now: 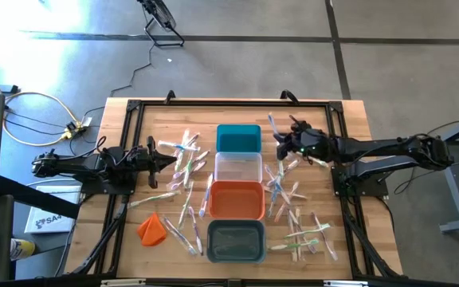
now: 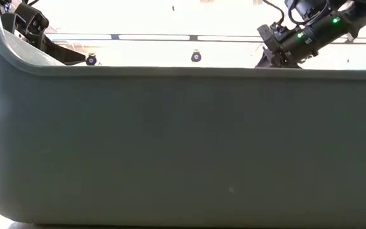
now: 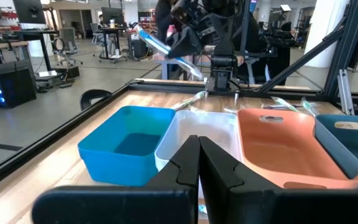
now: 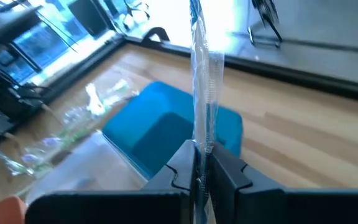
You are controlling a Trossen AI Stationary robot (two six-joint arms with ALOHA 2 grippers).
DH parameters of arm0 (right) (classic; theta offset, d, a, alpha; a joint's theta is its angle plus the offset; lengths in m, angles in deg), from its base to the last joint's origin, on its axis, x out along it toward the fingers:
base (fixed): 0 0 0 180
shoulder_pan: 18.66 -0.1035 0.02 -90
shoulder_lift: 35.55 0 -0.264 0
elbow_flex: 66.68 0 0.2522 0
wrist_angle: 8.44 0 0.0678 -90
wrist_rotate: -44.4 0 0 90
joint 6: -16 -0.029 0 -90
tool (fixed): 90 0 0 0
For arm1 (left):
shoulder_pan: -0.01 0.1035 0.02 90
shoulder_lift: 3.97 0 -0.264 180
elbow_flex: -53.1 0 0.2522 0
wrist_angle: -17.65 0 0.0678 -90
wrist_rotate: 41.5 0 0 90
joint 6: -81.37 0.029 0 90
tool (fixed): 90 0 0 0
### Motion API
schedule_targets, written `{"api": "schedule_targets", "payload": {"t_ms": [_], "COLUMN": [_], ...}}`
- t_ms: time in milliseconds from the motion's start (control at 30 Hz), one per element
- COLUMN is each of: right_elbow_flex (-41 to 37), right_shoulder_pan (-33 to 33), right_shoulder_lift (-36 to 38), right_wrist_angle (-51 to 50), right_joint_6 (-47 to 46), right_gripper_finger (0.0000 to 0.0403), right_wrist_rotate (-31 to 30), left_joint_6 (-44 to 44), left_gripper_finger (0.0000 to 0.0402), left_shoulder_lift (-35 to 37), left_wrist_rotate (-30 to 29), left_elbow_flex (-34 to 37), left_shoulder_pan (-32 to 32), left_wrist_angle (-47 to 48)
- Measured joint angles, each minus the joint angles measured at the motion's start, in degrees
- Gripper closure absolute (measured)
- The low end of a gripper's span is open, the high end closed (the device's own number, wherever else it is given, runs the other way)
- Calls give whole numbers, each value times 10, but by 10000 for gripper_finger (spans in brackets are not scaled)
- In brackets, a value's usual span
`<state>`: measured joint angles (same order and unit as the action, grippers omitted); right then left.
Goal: Pick & Place Toothbrushes
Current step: Put the blue toothbrush into the blue bin
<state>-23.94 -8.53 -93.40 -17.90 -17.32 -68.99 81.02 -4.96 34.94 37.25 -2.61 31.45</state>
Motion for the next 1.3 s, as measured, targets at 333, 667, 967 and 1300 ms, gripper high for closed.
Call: {"api": "schedule_targets", "payload": {"t_ms": [333, 667, 967, 1300], "right_elbow_flex": [0, 0, 0, 0], "right_shoulder_pan": [0, 0, 0, 0], "right_shoulder_lift": [0, 0, 0, 0], "right_wrist_angle": [65, 118, 163, 213], "right_joint_6": [49, 92, 113, 130], "right_gripper_finger": [385, 385, 385, 385], "right_wrist_rotate": [0, 0, 19, 46], "left_joint_6": [0, 0, 0, 0], "left_gripper_finger": [401, 401, 401, 401], "left_shoulder_lift": [0, 0, 0, 0], "left_wrist_rotate": [0, 0, 0, 0], "left_elbow_flex": [0, 0, 0, 0], "left_shoulder_pan": [0, 0, 0, 0], "left_wrist_angle": [0, 0, 0, 0]}}
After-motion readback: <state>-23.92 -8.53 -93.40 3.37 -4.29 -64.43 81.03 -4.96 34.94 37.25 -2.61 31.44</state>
